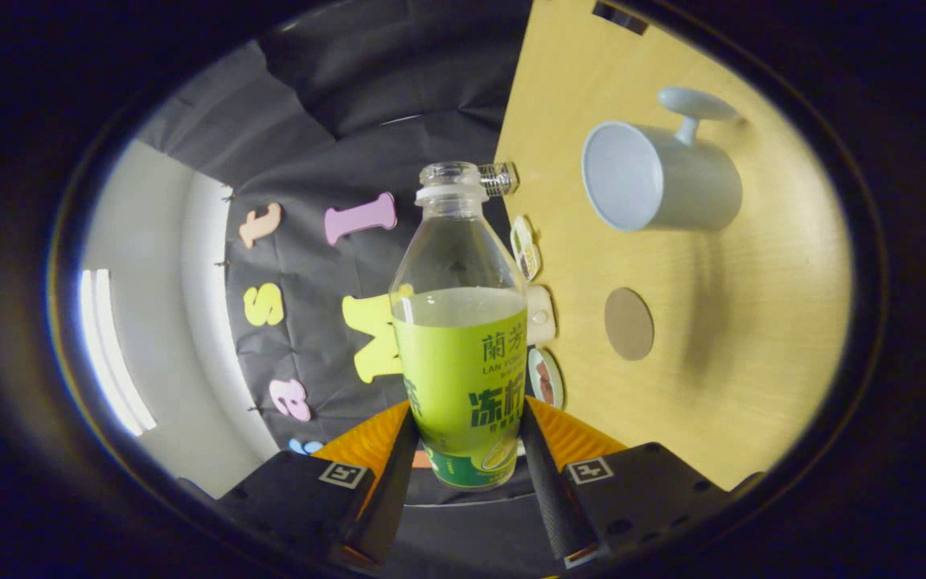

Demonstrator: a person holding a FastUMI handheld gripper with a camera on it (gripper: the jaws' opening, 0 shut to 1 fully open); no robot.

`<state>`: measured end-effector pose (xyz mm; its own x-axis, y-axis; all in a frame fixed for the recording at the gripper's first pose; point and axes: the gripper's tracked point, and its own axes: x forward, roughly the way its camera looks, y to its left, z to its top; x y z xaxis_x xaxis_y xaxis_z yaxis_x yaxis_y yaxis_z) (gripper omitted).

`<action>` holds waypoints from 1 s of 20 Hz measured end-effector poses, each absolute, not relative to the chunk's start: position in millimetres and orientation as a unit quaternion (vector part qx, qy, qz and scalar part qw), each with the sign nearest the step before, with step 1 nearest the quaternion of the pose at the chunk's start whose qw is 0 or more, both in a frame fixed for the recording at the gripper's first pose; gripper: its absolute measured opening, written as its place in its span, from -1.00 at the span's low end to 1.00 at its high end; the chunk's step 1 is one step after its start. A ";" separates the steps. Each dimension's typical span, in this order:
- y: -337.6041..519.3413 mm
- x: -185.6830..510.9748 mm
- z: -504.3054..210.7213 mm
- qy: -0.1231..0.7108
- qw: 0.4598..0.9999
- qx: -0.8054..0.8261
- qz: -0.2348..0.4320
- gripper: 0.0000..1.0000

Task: Take the bottle from table, then pour the juice into the cup, finally place the bottle on the coaster

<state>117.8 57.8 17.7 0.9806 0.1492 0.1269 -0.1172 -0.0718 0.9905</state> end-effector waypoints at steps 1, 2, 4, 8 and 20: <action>60.6 114.8 8.9 0.019 0.707 0.702 0.087 0.50; 63.3 114.0 0.1 0.030 0.737 0.671 0.077 0.50; 61.4 111.0 -11.1 0.044 0.801 0.595 0.051 0.51; 46.1 97.7 -12.5 0.032 0.894 0.446 0.015 0.52; 34.6 140.1 -1.8 0.030 0.991 0.114 -0.061 0.53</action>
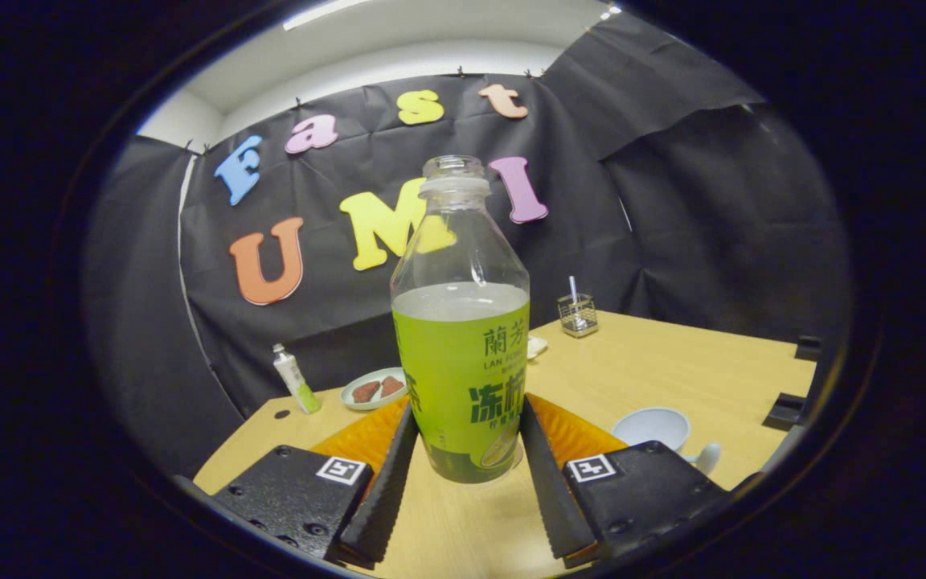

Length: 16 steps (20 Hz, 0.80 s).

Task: Take the bottle from table, then pour the juice into the cup, finally place the bottle on the coaster

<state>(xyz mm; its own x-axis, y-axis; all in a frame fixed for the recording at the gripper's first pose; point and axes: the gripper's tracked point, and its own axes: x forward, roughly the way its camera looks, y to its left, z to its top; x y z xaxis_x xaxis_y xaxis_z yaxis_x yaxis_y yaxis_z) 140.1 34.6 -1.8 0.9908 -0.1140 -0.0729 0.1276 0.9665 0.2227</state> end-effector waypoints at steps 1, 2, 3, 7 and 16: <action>35.7 149.9 1.3 0.030 0.993 0.096 -0.064 0.53; 37.4 159.7 1.8 0.036 0.994 0.078 -0.065 0.53; 39.9 168.2 0.8 0.043 0.995 0.060 -0.065 0.54; 42.8 204.9 -11.3 0.066 0.995 0.010 -0.075 0.57; 26.9 260.3 -72.3 0.148 0.986 0.009 -0.072 0.59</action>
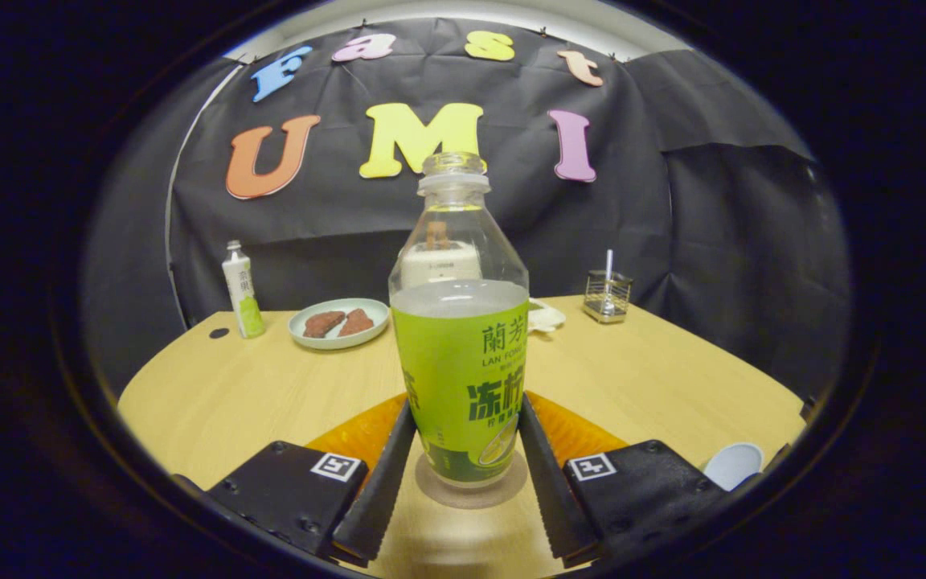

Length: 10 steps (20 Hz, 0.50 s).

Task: Take the bottle from table, then pour the juice into the cup, finally place the bottle on the coaster

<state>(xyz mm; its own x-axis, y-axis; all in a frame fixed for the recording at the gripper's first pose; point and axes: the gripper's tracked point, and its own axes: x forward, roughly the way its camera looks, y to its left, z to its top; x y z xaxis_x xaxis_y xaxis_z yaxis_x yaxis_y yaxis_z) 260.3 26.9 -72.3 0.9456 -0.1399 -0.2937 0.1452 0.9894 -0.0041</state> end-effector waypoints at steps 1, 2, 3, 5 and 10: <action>27.1 262.9 -76.4 0.152 0.986 0.010 -0.068 0.59; 28.4 264.4 -80.1 0.155 0.986 0.010 -0.064 0.59; 29.8 265.7 -82.1 0.158 0.986 0.007 -0.060 0.59; 30.5 268.8 -88.0 0.165 0.985 -0.003 -0.058 0.61; 27.9 268.2 -89.5 0.168 0.984 -0.012 -0.061 0.65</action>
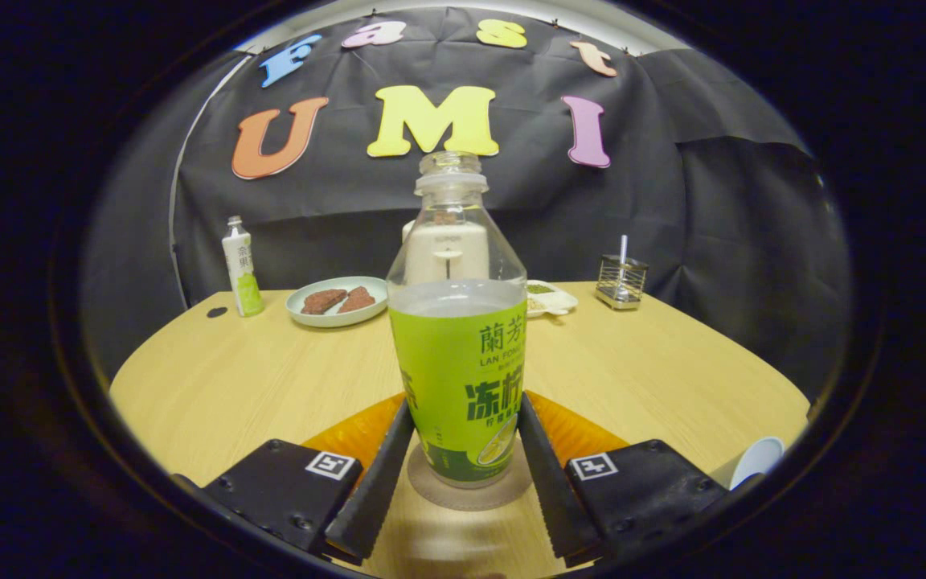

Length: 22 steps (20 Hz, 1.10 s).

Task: Take the bottle from table, then pour the juice into the cup, finally place the bottle on the coaster

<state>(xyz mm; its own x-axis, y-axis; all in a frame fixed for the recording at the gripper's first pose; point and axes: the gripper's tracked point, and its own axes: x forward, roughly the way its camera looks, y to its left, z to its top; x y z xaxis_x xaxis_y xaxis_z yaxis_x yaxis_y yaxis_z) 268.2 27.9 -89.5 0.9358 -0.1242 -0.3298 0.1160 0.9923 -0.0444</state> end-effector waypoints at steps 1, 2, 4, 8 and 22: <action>27.6 267.1 -89.2 0.169 0.983 -0.013 -0.062 0.66; 27.0 266.4 -89.2 0.170 0.983 -0.014 -0.064 0.67; 29.3 264.2 -87.3 0.170 0.984 -0.013 -0.058 0.69; 32.8 258.7 -81.9 0.161 0.986 -0.004 -0.044 0.77; 42.1 172.7 -49.5 0.094 0.995 -0.015 -0.021 0.99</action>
